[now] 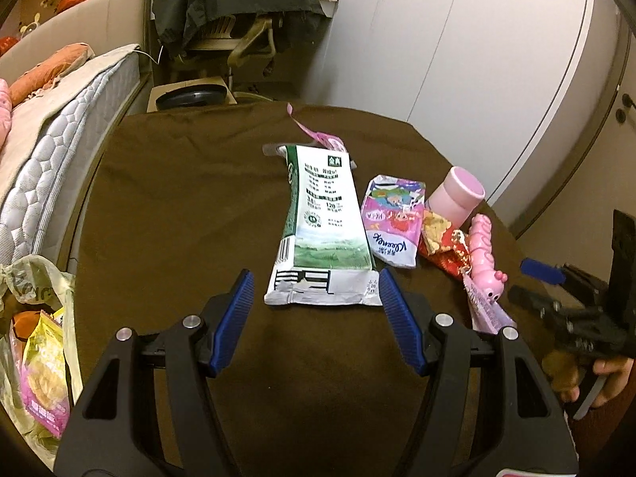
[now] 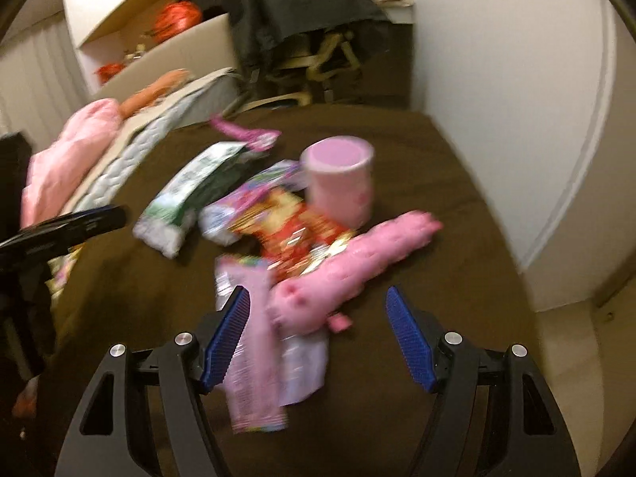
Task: Collect trash
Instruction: 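Move both tools back over the table toward the remaining items, then grasp a pink candy stick with the right tool while the left grasps a pink panda wrapper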
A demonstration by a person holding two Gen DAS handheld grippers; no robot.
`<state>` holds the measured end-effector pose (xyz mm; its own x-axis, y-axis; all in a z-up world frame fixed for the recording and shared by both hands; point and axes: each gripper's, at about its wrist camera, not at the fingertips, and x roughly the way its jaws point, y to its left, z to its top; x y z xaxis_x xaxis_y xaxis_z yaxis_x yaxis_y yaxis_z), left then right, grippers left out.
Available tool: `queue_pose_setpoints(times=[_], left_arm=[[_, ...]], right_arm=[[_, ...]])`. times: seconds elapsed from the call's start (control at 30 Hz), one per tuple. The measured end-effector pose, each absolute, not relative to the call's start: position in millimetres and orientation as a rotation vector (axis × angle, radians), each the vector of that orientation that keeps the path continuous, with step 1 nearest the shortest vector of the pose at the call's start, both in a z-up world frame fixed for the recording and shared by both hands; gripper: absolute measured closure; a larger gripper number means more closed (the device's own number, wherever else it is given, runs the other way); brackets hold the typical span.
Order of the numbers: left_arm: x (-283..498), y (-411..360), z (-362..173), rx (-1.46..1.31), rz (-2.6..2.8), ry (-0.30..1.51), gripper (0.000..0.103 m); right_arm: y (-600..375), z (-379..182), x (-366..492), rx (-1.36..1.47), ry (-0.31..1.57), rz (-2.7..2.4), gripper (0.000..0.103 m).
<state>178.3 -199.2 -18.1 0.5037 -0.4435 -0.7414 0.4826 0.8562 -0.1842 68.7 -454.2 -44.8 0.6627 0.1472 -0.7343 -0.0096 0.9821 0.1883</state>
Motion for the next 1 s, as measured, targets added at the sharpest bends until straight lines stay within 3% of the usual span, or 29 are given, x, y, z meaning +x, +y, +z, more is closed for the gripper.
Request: queue_pose_setpoints(times=[0.07, 0.13, 0.27, 0.37, 0.63, 0.77, 1.0], left_arm=[[178, -200, -20, 0.052, -0.558, 0.884, 0.042], [179, -199, -20, 0.054, -0.551, 0.886, 0.042], [179, -195, -20, 0.053, -0.537, 0.886, 0.042], [180, -193, -20, 0.046, -0.530, 0.885, 0.042], [200, -214, -4, 0.096, -0.630, 0.845, 0.042], [241, -239, 13, 0.163, -0.737, 0.789, 0.042], [336, -297, 4, 0.259, -0.763, 0.875, 0.042]], right_arm=[[-442, -48, 65, 0.154, 0.842, 0.132, 0.038], [-431, -52, 65, 0.127, 0.857, 0.155, 0.047], [-422, -64, 70, 0.137, 0.918, 0.207, 0.080], [-421, -59, 66, 0.135, 0.902, 0.216, 0.088], [-445, -30, 48, 0.160, 0.810, 0.164, 0.090], [-465, -29, 47, 0.196, 0.802, 0.131, 0.090], [-480, -34, 50, 0.230, 0.812, 0.095, 0.090]])
